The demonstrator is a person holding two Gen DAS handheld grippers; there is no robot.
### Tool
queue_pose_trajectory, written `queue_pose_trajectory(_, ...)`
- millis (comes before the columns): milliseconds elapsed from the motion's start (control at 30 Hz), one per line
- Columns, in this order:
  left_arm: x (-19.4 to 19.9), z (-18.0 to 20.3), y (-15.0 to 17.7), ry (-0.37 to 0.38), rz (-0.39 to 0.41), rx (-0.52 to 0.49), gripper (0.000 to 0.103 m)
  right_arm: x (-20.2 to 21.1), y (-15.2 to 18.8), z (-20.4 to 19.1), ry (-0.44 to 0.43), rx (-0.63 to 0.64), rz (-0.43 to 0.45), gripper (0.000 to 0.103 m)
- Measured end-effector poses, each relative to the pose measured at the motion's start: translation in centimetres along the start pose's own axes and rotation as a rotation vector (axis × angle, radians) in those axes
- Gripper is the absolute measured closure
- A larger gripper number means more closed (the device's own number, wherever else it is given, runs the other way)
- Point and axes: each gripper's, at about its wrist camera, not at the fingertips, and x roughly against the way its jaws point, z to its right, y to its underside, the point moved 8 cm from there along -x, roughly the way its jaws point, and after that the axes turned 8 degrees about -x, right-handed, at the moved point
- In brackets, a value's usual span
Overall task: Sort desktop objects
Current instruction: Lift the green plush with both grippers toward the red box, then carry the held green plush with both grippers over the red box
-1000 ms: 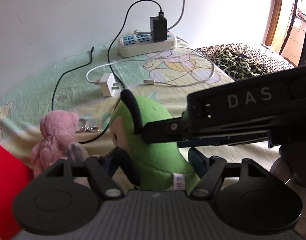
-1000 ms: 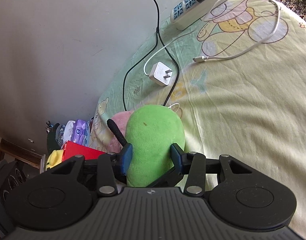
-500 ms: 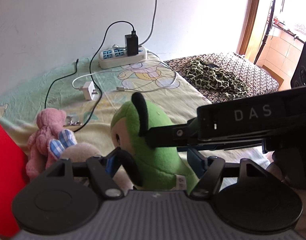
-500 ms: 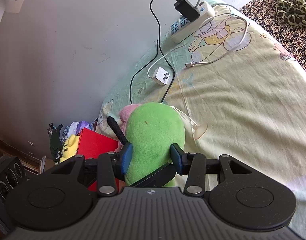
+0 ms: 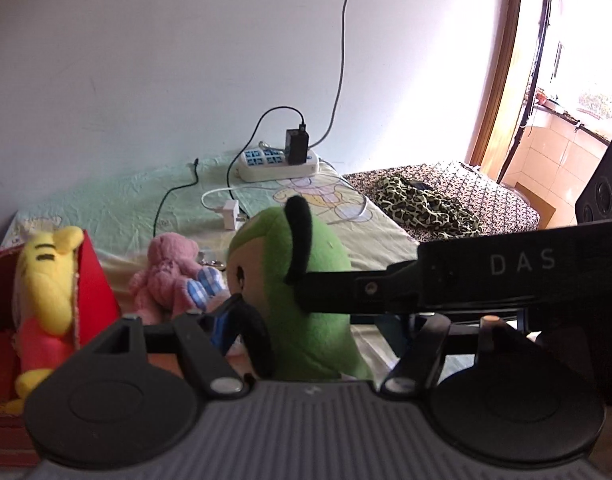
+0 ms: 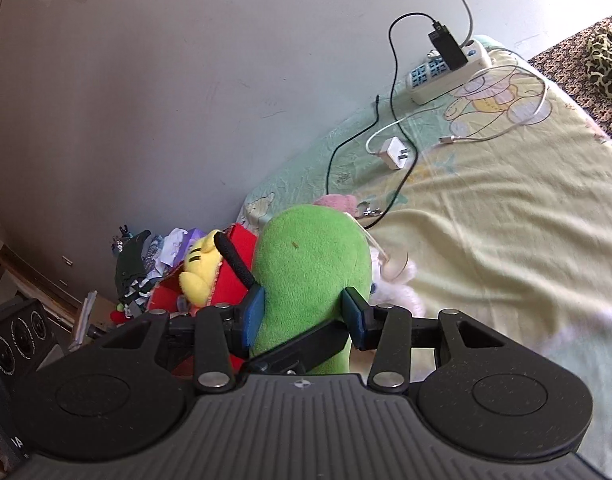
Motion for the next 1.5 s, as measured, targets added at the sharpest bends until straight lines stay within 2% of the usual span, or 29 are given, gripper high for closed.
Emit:
queue_pose_trajectory(333, 7.2, -8.2, 1.7, -0.029, 0.089, 0.034, 0.032, -4.2, 4.0, -9.0, -0.051, 0.092, 0.054, 0.056)
queue_pose_trajectory(567, 10.9, -14.6, 3.0, -0.107, 0.130, 0.031, 0.032, -8.4, 6.4, -14.0, -0.114, 0.144, 0.065, 0.056)
queue_pose_trajectory(733, 11.9, -18.5, 4.1, -0.178, 0.123, 0.011, 0.032, -12.0, 8.0, -17.0, -0.165, 0.173, 0.061, 0.055)
queue_pose_trajectory(967, 10.5, -22.8, 5.8, -0.220, 0.079, 0.006, 0.031, -16.7, 9.2, -18.2, -0.183, 0.182, 0.027, 0.055)
queue_pose_trajectory(1067, 9.3, -24.1, 6.9, -0.212, 0.047, 0.014, 0.030, -17.9, 9.7, -17.7, -0.174, 0.176, 0.007, 0.055)
queue_pose_trajectory(1500, 4.5, -25.7, 9.4, -0.130, -0.068, 0.016, 0.032, -20.4, 10.1, -14.5, -0.015, 0.197, -0.030, 0.055)
